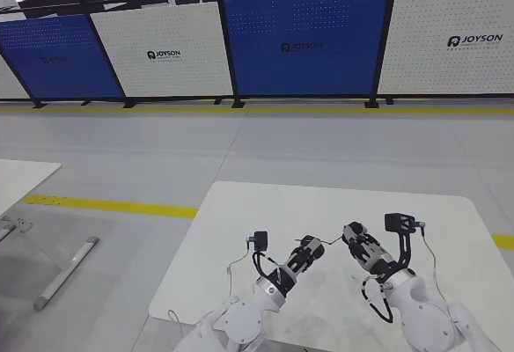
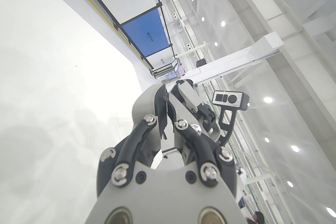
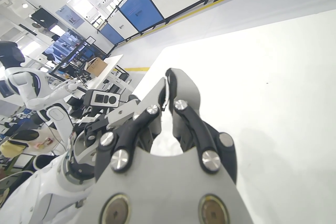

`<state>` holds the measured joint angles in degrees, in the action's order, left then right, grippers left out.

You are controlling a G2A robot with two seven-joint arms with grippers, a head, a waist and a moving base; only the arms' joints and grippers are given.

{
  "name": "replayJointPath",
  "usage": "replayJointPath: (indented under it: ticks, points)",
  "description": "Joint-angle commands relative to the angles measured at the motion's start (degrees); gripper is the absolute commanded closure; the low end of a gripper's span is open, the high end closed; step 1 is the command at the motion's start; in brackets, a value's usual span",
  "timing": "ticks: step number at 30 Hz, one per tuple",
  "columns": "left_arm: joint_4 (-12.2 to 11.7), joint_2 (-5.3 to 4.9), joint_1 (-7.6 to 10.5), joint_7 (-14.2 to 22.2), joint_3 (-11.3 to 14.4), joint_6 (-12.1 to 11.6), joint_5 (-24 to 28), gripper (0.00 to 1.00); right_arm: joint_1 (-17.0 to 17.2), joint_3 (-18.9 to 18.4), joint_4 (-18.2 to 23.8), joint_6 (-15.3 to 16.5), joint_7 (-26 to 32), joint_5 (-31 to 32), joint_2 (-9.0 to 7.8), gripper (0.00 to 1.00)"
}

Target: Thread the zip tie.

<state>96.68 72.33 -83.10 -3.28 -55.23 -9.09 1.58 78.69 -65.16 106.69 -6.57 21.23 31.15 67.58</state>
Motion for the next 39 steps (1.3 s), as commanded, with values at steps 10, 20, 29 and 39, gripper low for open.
replayJointPath:
  ticks: [10,20,29,39]
  points:
    - [0.1,0.13,-0.33,0.4,-0.5,0.0,-0.1,1.00,0.7,-0.4,1.2,-0.2,0.1,1.9,0.14,0.69]
    - [-0.1,0.56,0.07,-0.6,-0.8,2.0,2.0,1.00,2.7,-2.0,2.2,0.1,2.4,4.8,-0.19,0.05]
    - [0.0,0.96,0.75,-0.8,-0.4,3.6,2.2,1.00,3.2,-3.4,2.1,0.4,4.5,6.6,-0.40,0.00]
    - [0.1,1.02,0.73,-0.9,-0.4,3.8,2.2,1.00,3.2,-3.9,1.9,0.0,5.3,7.8,-0.46,0.00]
